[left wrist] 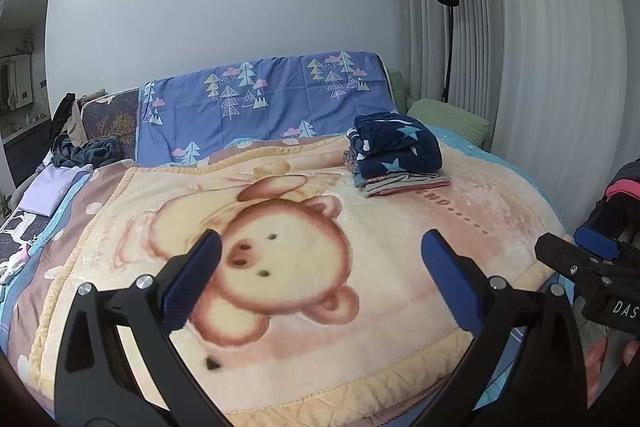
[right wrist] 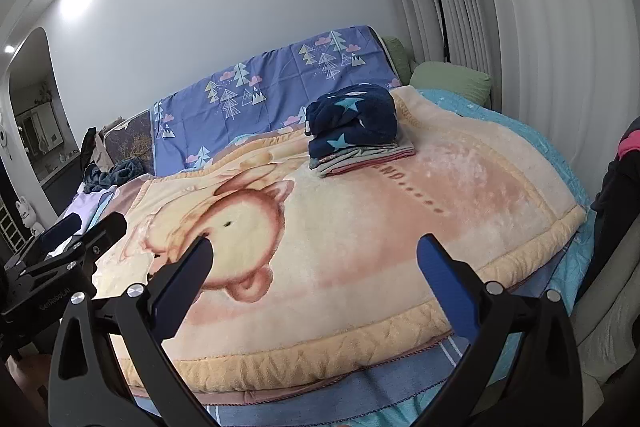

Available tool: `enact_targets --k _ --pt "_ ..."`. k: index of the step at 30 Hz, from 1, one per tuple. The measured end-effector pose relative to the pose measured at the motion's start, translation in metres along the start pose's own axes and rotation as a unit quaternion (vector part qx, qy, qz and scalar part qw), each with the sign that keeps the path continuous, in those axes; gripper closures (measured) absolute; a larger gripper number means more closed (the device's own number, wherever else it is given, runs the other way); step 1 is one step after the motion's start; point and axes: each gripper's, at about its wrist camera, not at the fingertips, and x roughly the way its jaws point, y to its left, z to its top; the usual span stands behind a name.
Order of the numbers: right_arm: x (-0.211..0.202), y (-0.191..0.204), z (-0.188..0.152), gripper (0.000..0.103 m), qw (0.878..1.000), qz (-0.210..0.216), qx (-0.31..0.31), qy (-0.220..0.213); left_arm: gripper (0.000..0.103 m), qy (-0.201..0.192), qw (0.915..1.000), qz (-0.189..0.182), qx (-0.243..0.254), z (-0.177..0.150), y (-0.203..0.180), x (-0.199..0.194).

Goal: Fold small clothes

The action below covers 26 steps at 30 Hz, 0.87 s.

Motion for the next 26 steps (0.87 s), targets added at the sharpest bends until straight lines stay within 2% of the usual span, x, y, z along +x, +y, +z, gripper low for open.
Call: enact_targets --k 26 --pt "0.0075 -0.0025 -0.0055 0.001 1.000 0.002 -0.003 0.017 0.002 0.005 1.0000 -0.001 -0.005 -0.0046 -0.0054 0.0039"
